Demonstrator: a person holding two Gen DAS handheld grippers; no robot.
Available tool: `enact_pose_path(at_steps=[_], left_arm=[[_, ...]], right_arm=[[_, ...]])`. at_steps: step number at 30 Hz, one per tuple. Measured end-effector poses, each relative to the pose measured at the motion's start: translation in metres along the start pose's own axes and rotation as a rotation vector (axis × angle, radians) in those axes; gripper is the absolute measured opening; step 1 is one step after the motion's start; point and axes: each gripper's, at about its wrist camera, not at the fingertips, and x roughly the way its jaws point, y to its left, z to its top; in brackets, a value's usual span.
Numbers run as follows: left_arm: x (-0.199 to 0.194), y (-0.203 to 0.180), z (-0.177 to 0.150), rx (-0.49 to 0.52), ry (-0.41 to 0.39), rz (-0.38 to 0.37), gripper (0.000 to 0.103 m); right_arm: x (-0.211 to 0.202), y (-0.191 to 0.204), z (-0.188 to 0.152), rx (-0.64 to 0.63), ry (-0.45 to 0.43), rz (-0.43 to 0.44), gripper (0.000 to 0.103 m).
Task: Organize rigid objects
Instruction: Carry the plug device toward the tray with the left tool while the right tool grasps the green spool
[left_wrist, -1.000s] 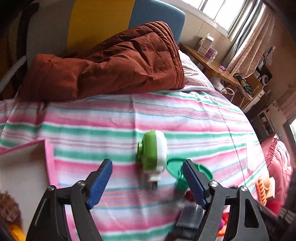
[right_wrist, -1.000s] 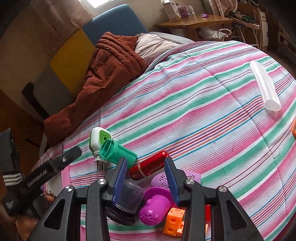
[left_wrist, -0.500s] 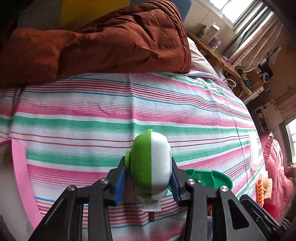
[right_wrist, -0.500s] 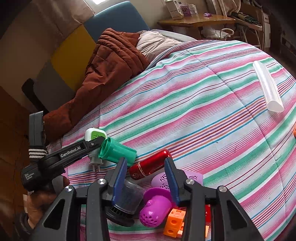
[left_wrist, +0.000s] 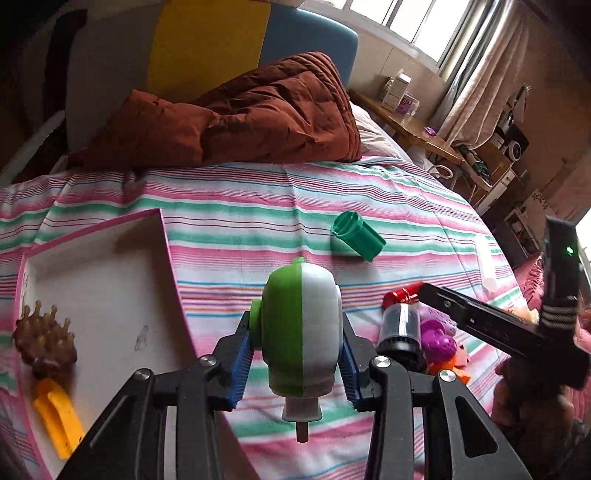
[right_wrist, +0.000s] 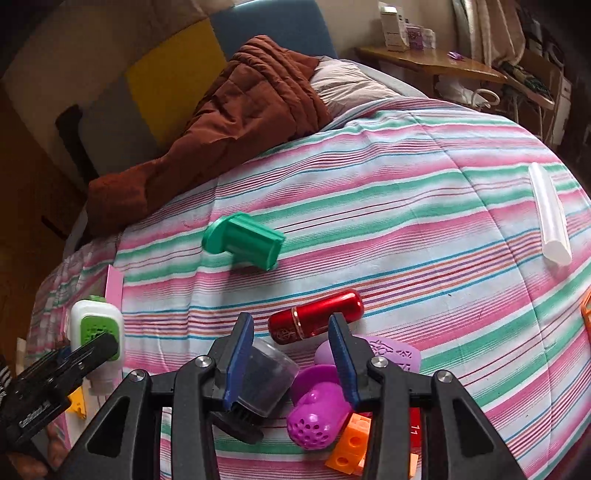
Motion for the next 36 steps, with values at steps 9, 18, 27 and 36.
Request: enact_pose_path(at_steps=[9, 18, 27, 36], left_arm=[[-0.059, 0.022, -0.051, -0.016, -0.038, -0.041, 0.042], [-0.096, 0.081, -0.099, -0.155, -0.028, 0.006, 0.042], [-0.112, 0.110, -0.125, -0.255, -0.039, 0.045, 0.042], [-0.124, 0.110, -0.128, -0.253, -0.073, 0.050, 0.042]], right_arm=[[0.037, 0.056, 0.020, -0.385, 0.078, -0.074, 0.042], [0.093, 0.083, 0.044, -0.649, 0.215, -0.196, 0.043], [0.100, 0.108, 0.026, -0.682, 0.243, -0.148, 0.030], [0.061, 0.130, -0.055, -0.691, 0.265, -0.023, 0.030]])
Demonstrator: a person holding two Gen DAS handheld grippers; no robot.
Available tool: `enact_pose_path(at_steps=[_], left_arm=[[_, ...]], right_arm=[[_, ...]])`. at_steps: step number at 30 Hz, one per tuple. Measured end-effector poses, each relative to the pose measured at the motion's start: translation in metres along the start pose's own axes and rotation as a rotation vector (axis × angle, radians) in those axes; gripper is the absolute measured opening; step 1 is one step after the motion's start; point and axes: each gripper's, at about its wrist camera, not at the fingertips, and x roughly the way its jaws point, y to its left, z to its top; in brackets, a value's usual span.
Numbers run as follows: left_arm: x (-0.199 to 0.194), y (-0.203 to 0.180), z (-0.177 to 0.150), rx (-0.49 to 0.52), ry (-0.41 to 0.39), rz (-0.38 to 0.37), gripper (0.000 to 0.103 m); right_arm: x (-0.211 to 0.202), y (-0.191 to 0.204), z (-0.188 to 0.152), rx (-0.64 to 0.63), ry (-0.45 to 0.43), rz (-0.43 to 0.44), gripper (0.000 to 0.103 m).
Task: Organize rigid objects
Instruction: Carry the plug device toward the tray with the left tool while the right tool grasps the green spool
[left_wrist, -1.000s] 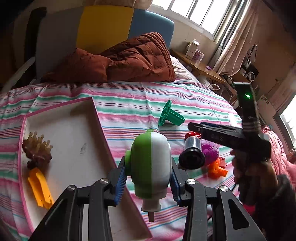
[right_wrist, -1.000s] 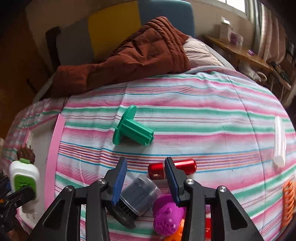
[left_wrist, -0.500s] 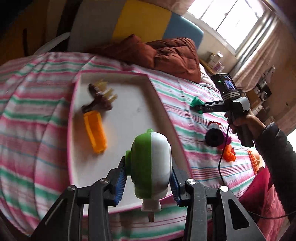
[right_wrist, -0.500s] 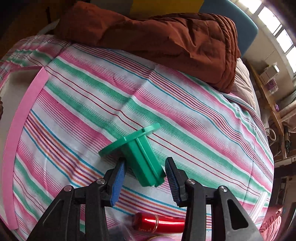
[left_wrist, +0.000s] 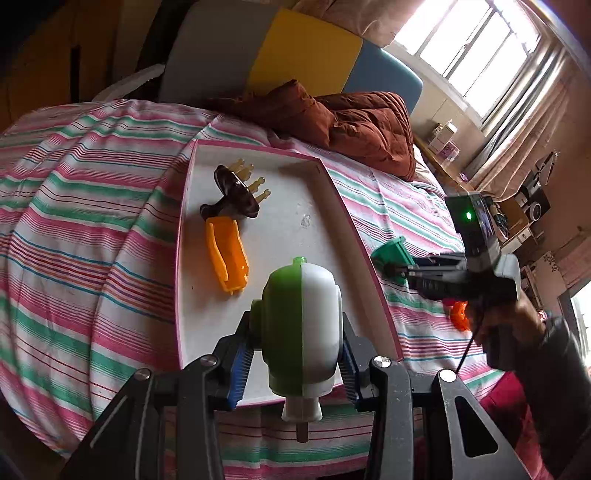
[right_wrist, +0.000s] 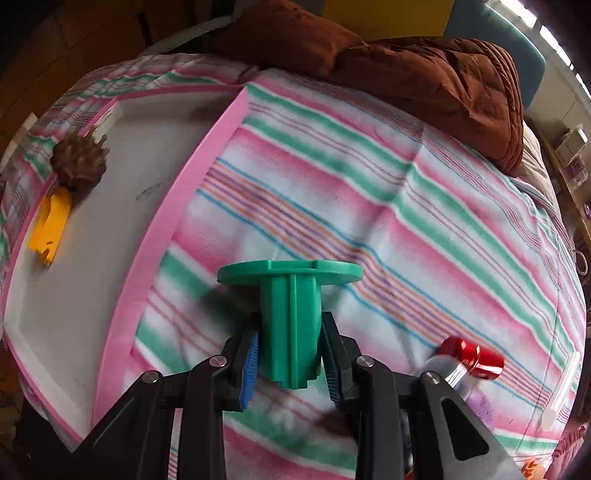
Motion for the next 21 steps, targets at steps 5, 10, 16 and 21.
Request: enact_pose_path(at_steps=[5, 10, 16, 21], left_arm=[[-0.006, -0.001, 0.003, -0.012, -0.015, 0.012, 0.042], [-0.015, -0.010, 0.013, 0.023, -0.059, 0.073, 0.042], [-0.008, -0.023, 0.027, 0.059, -0.078, 0.142, 0.042], [0.011, -0.035, 0.036, 0.090, -0.058, 0.151, 0.042]], right_arm=[[-0.005, 0.000, -0.024, 0.043, -0.040, 0.010, 0.029], [-0.006, -0.009, -0.038, 0.080, -0.103, 0.023, 0.029], [-0.008, -0.006, -0.046, 0.071, -0.119, 0.031, 0.029], [-0.010, 0.006, -0.030, 0.059, -0.113, 0.013, 0.029]])
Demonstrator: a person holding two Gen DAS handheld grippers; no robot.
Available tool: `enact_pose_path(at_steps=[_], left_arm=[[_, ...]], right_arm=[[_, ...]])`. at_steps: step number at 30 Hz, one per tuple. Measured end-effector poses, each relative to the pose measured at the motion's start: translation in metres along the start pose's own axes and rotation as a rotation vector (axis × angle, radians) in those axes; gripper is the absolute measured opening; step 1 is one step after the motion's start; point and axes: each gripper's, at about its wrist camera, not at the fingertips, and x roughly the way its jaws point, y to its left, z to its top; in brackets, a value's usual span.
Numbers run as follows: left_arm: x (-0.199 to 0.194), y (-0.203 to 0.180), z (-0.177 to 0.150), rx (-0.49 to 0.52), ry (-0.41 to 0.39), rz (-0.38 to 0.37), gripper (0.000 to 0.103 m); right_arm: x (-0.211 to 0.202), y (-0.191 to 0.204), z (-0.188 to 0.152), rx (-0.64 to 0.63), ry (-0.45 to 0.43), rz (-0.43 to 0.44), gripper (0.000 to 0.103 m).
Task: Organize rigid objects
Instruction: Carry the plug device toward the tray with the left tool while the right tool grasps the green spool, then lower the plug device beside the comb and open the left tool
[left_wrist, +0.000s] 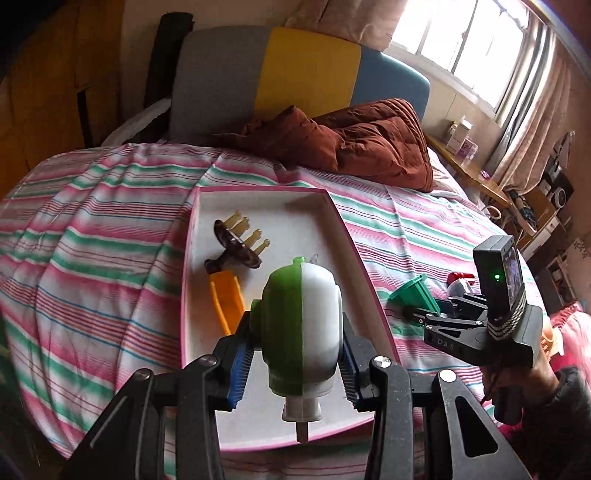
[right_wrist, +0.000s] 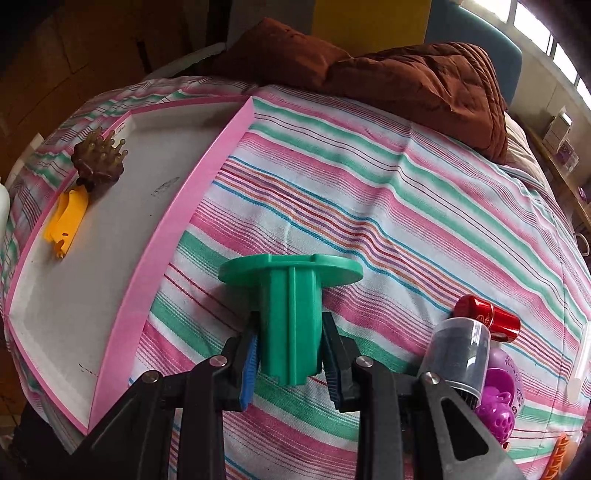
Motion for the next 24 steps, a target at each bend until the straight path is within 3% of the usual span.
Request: enact_pose_path(at_steps=[8, 11, 21, 24], left_arm=[[0.042, 0.000, 0.028, -0.055, 0.074, -0.104, 0.042], [0.057, -0.001, 0.042, -0.050, 0.075, -0.109, 0.042], [0.123, 0.003, 0.078, -0.034, 0.103, -0.043, 0.042], [0.130, -0.001, 0.082, 0.006, 0.083, 0.018, 0.042]], right_arm=[[0.007, 0.008, 0.007, -0.017, 0.007, -0.010, 0.029], [0.007, 0.010, 0.007, -0.023, 0.006, -0.017, 0.029], [0.006, 0.014, 0.007, -0.049, 0.000, -0.038, 0.029], [0.007, 0.013, 0.008, -0.052, 0.000, -0.040, 0.029]])
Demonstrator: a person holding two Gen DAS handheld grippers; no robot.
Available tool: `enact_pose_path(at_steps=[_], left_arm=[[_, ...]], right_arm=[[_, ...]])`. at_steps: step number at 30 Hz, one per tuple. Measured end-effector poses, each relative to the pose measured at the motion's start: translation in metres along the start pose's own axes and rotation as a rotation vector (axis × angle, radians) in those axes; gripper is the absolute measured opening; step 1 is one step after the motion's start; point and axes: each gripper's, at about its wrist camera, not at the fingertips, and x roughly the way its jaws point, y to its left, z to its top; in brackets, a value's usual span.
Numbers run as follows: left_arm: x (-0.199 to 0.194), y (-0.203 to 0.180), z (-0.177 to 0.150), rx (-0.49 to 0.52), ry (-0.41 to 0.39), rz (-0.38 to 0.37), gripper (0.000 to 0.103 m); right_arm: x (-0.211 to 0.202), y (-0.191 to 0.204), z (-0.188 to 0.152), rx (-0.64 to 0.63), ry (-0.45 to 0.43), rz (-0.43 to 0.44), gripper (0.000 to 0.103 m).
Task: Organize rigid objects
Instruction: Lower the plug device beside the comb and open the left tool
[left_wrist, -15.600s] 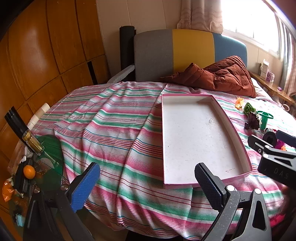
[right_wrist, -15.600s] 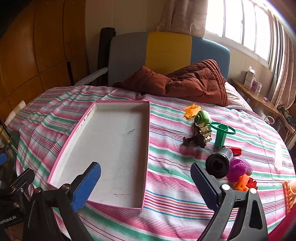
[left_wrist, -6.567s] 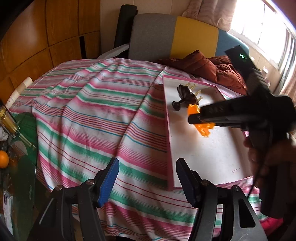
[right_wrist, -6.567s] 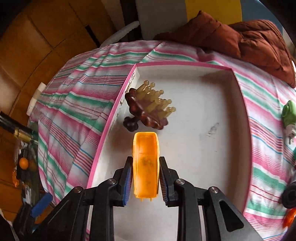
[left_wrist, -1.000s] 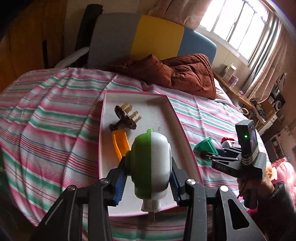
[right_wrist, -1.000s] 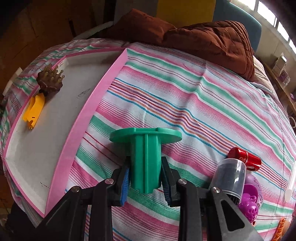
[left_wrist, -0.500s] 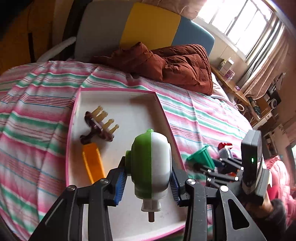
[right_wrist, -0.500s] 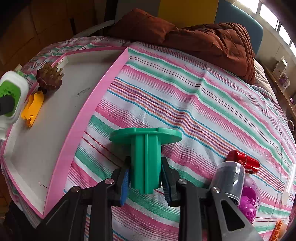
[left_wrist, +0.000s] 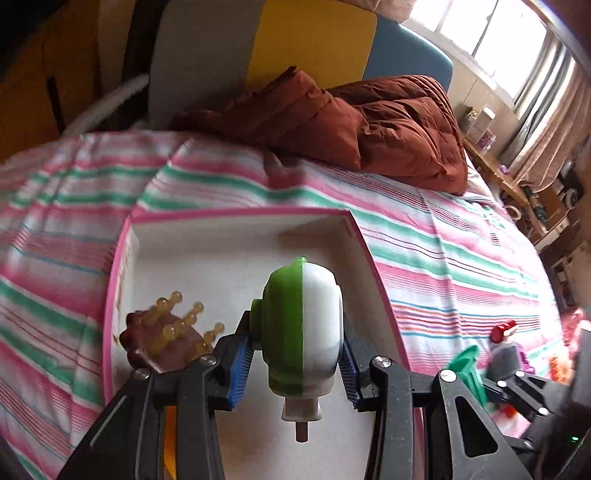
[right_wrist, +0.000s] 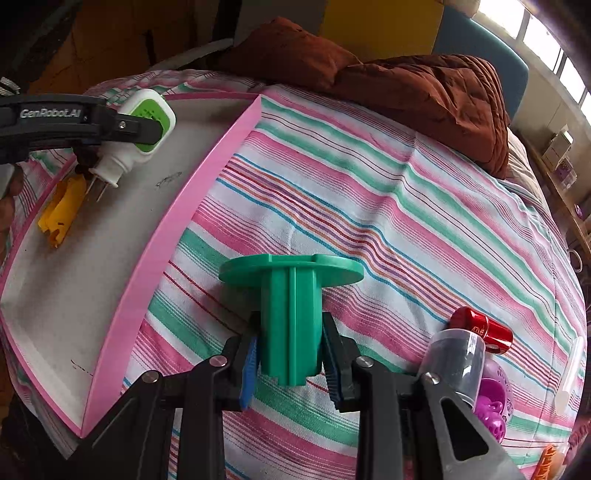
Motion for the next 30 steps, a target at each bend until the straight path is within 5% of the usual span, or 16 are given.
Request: enact_pose_path(at_steps=[4, 9, 22, 30], left_arm=[[-0.003, 0.003, 0.003, 0.002, -0.009, 0.002, 0.053], [-0.024, 0.006, -0.006, -0.004, -0.040, 0.027, 0.053], [-0.092, 0.001, -0.093, -0.017, -0.093, 0.094, 0.060], [-0.119, -0.005, -0.119, 0.032, -0.129, 0.154, 0.060]], right_arm=[[0.001, 0.001, 0.001, -0.004, -0.002, -0.003, 0.029], [0.001, 0.001, 0.001, -0.004, -0.003, -0.005, 0.029], [0.004, 0.002, 0.002, -0.016, -0.017, -0.024, 0.029], [0.004, 0.006, -0.001, -0.022, -0.032, -0.038, 0.029]])
